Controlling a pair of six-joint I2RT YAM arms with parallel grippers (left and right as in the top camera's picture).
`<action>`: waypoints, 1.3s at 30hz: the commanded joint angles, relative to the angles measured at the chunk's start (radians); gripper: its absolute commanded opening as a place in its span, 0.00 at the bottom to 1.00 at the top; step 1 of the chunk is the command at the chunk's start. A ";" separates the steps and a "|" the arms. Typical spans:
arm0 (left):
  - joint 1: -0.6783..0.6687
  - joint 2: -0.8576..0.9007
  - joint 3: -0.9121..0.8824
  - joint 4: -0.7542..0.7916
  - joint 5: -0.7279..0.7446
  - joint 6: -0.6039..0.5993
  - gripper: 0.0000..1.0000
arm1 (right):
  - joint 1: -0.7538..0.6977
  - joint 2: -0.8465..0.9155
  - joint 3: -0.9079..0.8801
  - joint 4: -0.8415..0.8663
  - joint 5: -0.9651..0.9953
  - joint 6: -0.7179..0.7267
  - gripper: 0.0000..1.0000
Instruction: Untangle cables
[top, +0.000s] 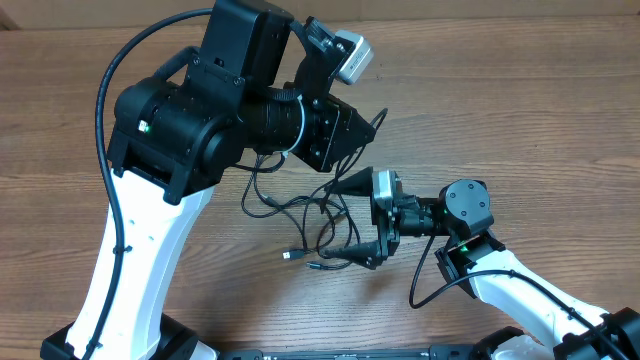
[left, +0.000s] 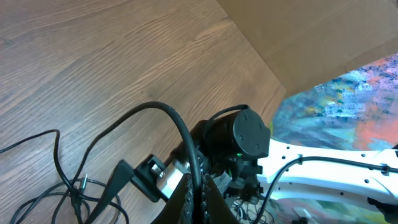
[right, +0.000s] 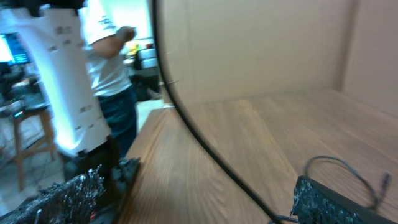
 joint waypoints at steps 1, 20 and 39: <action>-0.008 -0.006 0.006 0.007 0.044 -0.003 0.04 | 0.007 -0.002 0.001 0.002 -0.046 -0.043 1.00; -0.003 -0.022 0.006 0.077 0.412 -0.049 0.04 | 0.007 0.000 0.001 -0.264 0.322 -0.044 1.00; 0.311 -0.204 0.006 0.179 0.348 -0.064 0.04 | 0.002 0.000 0.001 -0.418 0.498 -0.043 1.00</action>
